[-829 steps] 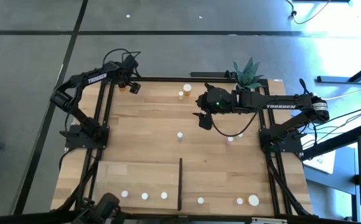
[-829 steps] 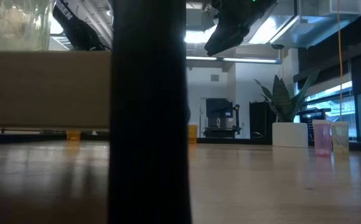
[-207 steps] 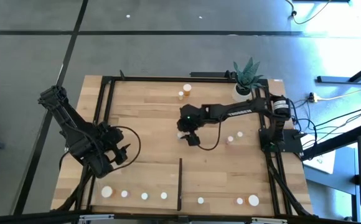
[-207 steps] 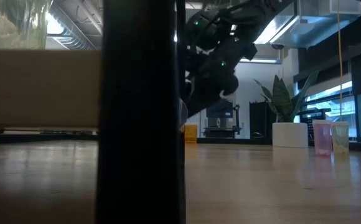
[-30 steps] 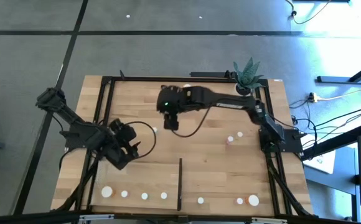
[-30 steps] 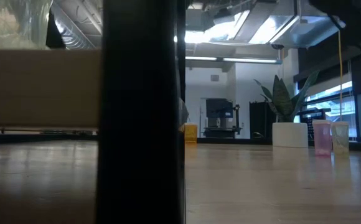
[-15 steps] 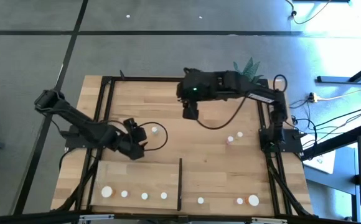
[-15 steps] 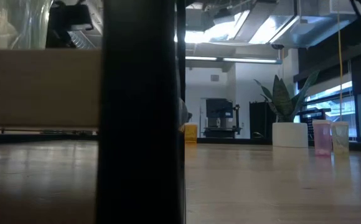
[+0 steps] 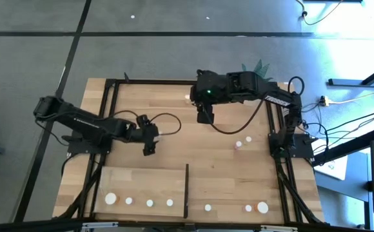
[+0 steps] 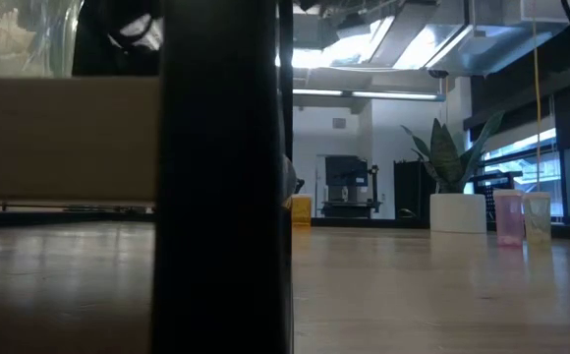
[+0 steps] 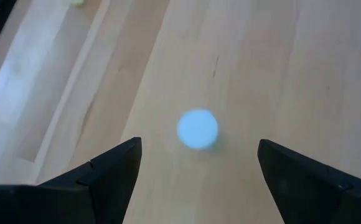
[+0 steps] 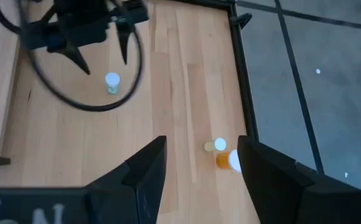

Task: Pick and place medicine bottles onto shelf by color
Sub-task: Put the top blue pill bottle on the shelf aligned with the other blue pill bottle

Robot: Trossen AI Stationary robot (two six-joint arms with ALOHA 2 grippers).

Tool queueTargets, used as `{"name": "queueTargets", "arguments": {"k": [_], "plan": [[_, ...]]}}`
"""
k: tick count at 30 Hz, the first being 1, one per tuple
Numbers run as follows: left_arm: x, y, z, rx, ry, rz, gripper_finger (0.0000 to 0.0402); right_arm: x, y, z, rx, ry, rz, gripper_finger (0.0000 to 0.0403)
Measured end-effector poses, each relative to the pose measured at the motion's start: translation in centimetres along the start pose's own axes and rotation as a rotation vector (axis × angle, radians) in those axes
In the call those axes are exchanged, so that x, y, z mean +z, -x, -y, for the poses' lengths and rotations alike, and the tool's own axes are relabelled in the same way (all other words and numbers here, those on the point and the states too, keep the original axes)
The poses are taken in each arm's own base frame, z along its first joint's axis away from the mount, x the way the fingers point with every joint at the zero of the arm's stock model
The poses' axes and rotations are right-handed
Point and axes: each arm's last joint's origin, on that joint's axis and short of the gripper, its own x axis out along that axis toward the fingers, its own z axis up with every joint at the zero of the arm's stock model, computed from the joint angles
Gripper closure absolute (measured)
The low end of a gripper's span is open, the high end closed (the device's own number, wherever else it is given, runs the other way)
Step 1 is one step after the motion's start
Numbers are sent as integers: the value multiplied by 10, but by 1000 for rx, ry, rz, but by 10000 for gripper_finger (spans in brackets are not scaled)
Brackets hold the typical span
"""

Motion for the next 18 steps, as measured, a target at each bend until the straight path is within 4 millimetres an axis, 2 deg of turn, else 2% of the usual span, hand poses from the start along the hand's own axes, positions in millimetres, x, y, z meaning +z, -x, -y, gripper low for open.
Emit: {"name": "queueTargets", "arguments": {"k": [11,18], "plan": [[5,-15,-25,-106,5,-4,87,0,0,0,0,0,2,205],[-4,-29,-27,-128,-5,-7,87,0,0,0,-1,0,2,205]]}}
